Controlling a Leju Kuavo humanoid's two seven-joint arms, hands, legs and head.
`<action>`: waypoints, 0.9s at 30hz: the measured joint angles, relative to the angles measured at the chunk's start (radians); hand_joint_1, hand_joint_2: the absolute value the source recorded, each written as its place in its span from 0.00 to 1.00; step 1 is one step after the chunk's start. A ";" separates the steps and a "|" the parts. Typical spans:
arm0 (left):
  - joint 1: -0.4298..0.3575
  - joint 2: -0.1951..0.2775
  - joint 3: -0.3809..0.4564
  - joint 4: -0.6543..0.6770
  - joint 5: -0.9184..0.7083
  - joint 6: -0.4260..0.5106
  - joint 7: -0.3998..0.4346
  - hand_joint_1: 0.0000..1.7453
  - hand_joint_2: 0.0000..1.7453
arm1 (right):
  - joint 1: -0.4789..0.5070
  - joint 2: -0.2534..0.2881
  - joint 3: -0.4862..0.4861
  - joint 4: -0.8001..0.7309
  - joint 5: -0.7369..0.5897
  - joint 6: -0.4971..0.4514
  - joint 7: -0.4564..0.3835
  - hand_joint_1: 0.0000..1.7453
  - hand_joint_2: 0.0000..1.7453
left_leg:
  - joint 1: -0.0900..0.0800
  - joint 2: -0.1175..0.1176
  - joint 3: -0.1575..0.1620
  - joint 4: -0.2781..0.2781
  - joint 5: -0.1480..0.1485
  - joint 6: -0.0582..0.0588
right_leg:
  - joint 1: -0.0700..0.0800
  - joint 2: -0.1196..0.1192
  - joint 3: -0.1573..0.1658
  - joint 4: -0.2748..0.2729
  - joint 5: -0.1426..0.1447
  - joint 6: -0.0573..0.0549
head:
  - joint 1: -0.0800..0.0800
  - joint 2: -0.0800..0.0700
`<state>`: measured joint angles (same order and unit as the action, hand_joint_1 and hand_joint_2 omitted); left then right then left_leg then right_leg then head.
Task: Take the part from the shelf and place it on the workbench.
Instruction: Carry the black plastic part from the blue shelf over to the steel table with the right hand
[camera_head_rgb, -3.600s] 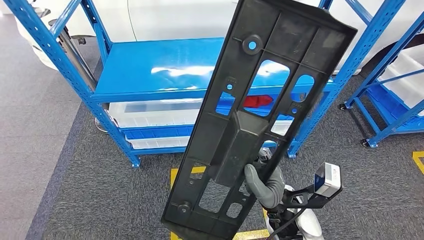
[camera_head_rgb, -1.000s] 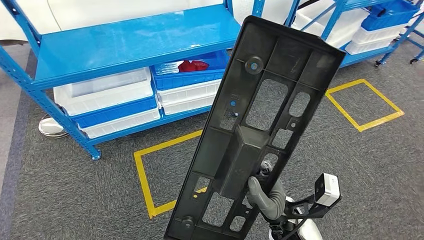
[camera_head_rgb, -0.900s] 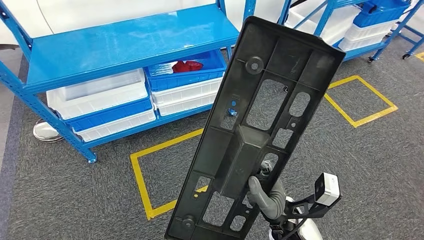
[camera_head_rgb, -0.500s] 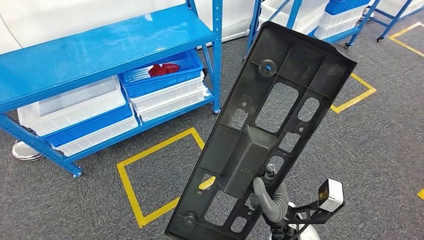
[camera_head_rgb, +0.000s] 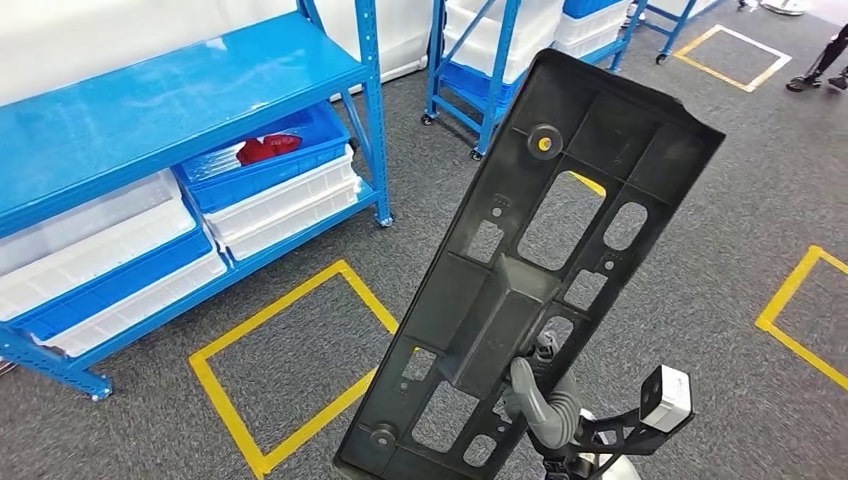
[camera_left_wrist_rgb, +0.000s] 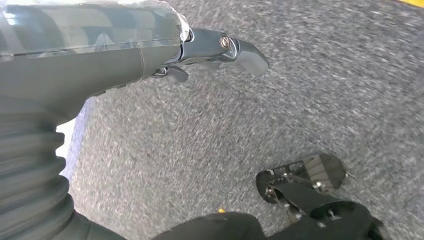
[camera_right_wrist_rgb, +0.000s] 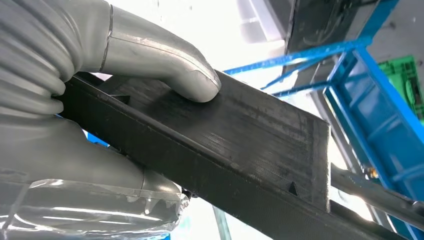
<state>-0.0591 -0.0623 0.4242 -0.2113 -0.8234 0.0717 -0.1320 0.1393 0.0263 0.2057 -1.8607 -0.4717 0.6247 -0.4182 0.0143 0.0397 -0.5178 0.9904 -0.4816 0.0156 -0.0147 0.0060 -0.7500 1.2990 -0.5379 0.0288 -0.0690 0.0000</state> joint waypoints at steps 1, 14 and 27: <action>-0.002 -0.002 0.000 0.000 -0.001 0.000 0.001 0.00 1.00 | 0.000 0.000 -0.001 -0.002 0.004 0.002 0.006 0.99 1.00 | 0.000 0.012 0.002 0.000 -0.002 -0.001 | 0.000 -0.005 0.021 -0.038 0.026 -0.001 | 0.000 0.000; -0.014 -0.016 0.003 0.000 0.000 0.010 0.003 0.00 1.00 | -0.048 -0.002 -0.027 -0.021 0.026 0.025 0.030 0.99 1.00 | -0.004 -0.028 -0.102 0.274 -0.158 -0.047 | 0.011 0.010 0.146 -0.293 0.111 -0.063 | 0.000 0.000; 0.001 -0.020 0.004 0.001 -0.019 0.018 0.018 0.00 1.00 | -0.042 -0.049 -0.044 -0.073 0.078 -0.023 -0.009 0.99 1.00 | 0.001 -0.050 0.001 0.003 -0.003 0.000 | 0.009 0.034 0.062 -0.147 0.047 -0.011 | 0.000 0.000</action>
<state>-0.0583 -0.0819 0.4286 -0.2103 -0.8420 0.0901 -0.1139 0.0977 -0.0227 0.1615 -1.9334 -0.3935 0.6021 -0.4272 0.0158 -0.0108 -0.5172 0.9936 -0.4842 0.0155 -0.0058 0.0402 -0.6876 1.1525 -0.4913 0.0181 -0.0690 0.0000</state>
